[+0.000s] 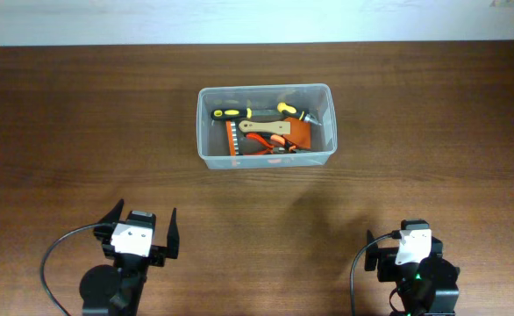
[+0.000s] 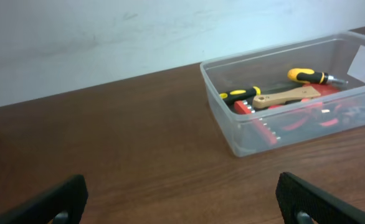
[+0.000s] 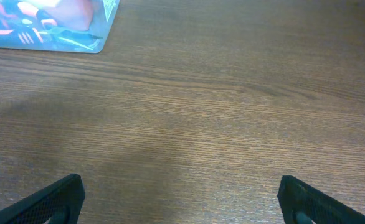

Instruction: Pack container

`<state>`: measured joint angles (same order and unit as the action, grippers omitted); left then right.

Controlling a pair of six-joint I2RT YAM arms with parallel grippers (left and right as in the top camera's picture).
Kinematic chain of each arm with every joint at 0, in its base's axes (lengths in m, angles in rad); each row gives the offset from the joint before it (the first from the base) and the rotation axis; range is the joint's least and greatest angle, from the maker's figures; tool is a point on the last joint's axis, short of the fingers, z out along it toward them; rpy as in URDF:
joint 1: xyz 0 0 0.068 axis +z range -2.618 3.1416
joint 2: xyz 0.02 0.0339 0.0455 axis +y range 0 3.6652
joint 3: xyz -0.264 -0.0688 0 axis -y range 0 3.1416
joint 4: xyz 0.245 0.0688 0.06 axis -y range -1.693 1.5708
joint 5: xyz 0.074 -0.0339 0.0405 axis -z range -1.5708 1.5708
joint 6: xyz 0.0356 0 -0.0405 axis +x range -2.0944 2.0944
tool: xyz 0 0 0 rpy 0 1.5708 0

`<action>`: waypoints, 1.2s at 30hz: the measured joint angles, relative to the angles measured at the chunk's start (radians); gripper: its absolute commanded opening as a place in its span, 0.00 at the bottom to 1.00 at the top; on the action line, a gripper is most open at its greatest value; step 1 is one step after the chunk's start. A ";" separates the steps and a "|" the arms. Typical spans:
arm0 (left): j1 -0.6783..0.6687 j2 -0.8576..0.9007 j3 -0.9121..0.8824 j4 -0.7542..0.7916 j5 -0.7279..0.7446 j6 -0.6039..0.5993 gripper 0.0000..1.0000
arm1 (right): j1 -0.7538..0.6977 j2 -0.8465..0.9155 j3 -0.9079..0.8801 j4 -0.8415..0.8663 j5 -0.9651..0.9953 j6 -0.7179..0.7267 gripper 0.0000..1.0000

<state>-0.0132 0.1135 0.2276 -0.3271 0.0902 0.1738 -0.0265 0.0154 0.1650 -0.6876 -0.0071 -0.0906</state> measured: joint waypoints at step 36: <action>0.000 -0.071 -0.133 0.048 0.000 0.000 0.99 | 0.000 0.000 0.000 0.000 0.000 0.000 0.99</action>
<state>-0.0132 0.0425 0.0948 -0.2790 0.0902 0.1741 -0.0265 0.0154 0.1650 -0.6876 -0.0071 -0.0906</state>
